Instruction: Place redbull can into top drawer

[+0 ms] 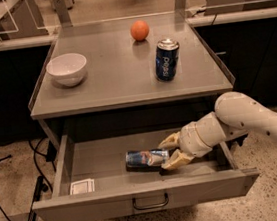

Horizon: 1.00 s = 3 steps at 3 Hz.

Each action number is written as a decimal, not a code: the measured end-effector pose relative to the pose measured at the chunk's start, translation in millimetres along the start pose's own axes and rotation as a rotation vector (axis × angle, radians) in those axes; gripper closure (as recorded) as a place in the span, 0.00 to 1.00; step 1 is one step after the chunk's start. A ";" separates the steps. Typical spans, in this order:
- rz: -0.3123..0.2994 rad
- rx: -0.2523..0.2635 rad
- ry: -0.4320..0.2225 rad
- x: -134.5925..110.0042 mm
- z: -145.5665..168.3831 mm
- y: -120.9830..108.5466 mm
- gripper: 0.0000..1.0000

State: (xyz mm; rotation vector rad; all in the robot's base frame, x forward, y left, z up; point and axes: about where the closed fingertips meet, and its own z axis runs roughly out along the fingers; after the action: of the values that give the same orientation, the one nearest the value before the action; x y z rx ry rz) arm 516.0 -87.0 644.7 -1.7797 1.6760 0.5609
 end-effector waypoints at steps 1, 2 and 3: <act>0.010 0.002 -0.024 6.5 18.9 -9.5 1.00; 0.013 -0.001 -0.052 7.5 36.6 -17.1 1.00; 0.019 -0.019 -0.073 9.4 52.6 -17.7 1.00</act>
Offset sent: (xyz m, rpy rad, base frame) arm 0.0346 0.0299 -0.0411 0.0847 0.0107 -0.0029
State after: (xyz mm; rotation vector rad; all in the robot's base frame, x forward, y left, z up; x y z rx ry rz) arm 540.2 -57.5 603.3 -1.7378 1.6443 0.6446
